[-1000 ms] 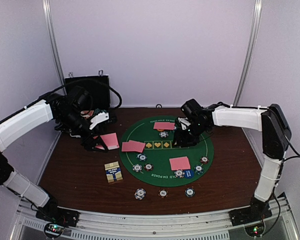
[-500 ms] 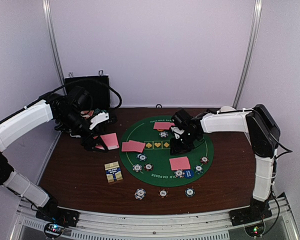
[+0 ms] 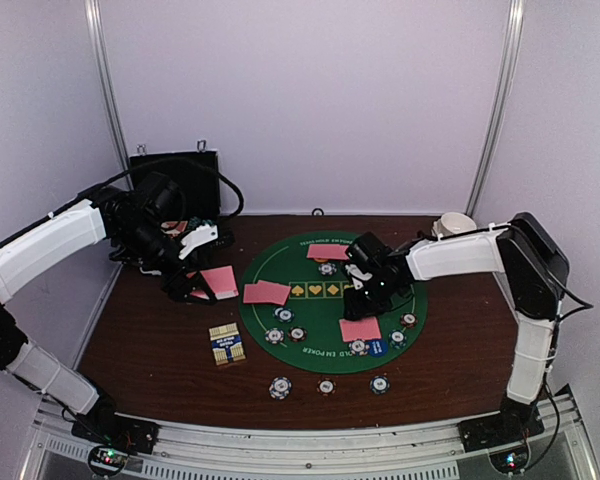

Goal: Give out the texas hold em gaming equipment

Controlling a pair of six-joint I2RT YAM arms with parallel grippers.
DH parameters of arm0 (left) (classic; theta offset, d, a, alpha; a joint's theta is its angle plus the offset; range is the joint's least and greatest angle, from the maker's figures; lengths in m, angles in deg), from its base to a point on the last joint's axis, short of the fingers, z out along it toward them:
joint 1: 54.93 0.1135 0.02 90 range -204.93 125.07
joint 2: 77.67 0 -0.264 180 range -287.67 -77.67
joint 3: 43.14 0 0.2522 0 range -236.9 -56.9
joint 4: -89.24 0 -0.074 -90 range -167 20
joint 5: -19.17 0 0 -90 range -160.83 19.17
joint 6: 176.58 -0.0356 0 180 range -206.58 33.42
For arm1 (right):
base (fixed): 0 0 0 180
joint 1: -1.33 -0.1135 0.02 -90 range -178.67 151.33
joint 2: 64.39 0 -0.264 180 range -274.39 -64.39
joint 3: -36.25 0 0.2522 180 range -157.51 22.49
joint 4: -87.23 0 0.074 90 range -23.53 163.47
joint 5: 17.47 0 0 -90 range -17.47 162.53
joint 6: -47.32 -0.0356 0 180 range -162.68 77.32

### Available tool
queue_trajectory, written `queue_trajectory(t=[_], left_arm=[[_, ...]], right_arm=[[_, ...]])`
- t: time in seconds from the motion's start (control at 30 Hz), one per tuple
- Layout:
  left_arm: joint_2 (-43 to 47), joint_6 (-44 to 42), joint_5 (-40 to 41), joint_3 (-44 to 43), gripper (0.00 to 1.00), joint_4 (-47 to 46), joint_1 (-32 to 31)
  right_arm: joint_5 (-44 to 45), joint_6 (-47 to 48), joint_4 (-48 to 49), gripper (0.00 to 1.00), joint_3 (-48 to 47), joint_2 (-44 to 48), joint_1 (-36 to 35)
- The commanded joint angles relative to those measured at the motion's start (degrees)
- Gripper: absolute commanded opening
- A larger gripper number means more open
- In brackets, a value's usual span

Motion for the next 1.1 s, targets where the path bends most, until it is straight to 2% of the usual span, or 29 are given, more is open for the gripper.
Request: queue_trajectory(t=[0.0,0.23,0.4,0.53,0.6,0.73,0.77,0.97,1.07], left_arm=[[0.94,-0.85,-0.86,-0.37,0.0,-0.7,0.36],[0.68,-0.85,-1.04,-0.52,0.0,-0.7,0.36],[0.54,-0.85,-1.01,-0.54,0.0,-0.63,0.36],[0.7,-0.79,-0.56,-0.72,0.0,-0.68,0.36],[0.85,-0.76,-0.55,-0.72,0.0,-0.67,0.41],[1.18,-0.79,-0.3,-0.31,0.0,-0.69,0.36],[1.2,-0.84,-0.32,-0.21,0.0,-0.7,0.36],[1.32,-1.06,-0.55,-0.06,0.0,-0.69,0.36],[1.16,-1.11,-0.81,-0.15,0.0,-0.65,0.36]], right_arm=[[0.41,-1.36,-2.55,0.33,4.16,3.67,-1.74],[1.31,-1.72,-4.1,0.33,4.41,7.15,-2.31],[1.84,-1.12,-5.64,0.39,-1.88,6.4,-2.7],[3.8,0.26,-9.46,0.46,-10.36,3.15,-4.05],[5.84,1.1,-11.31,0.55,-14.08,2.34,-5.12],[4.87,0.13,-11.98,0.86,-18.07,4.17,-6.79],[3.87,-1.14,-11.26,0.97,-17.89,5.72,-7.08],[-3.95,-12.7,0.43,1.0,-8.03,15.6,-9.07],[-1.77,-19.58,5.92,0.99,-2.16,19.15,-12.56]])
